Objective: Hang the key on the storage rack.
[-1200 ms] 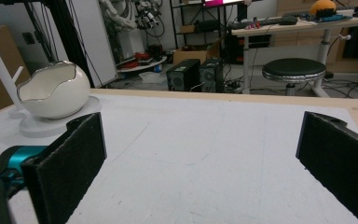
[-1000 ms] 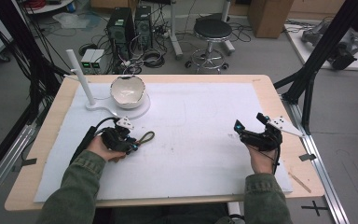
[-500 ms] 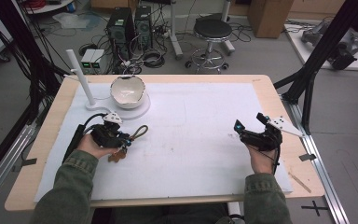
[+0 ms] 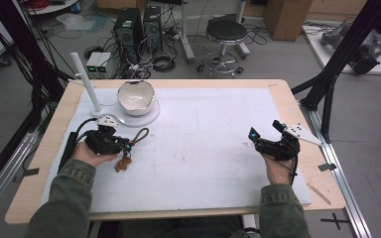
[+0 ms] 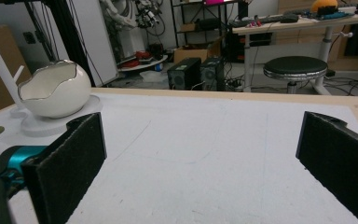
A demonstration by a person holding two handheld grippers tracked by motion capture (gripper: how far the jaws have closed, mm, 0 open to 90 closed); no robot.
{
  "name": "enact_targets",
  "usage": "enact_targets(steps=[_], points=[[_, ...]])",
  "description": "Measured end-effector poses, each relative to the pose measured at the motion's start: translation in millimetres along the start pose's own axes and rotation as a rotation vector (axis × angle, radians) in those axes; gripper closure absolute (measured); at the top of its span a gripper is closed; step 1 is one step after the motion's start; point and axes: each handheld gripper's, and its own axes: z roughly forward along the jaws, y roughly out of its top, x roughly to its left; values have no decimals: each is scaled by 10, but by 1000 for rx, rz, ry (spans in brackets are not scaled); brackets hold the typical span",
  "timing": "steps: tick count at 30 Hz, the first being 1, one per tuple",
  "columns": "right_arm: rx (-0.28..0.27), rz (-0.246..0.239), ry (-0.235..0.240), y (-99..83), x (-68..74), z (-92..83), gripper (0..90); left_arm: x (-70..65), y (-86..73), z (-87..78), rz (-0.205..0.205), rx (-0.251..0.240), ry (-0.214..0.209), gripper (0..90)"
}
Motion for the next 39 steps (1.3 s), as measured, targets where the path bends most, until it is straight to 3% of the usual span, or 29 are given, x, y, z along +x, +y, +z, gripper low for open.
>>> enact_targets(steps=[13,20,32,39], points=[[2,3,2,-2,12,6,5,185,-57,-267,-60,-55,30,721],[3,4,1,-4,10,7,5,307,-104,-429,-124,-112,48,721],[3,8,-3,-3,5,2,5,437,-88,-694,-157,-139,111,721],[1,12,-4,-2,2,-1,5,537,-90,-811,-204,-159,134,721]])
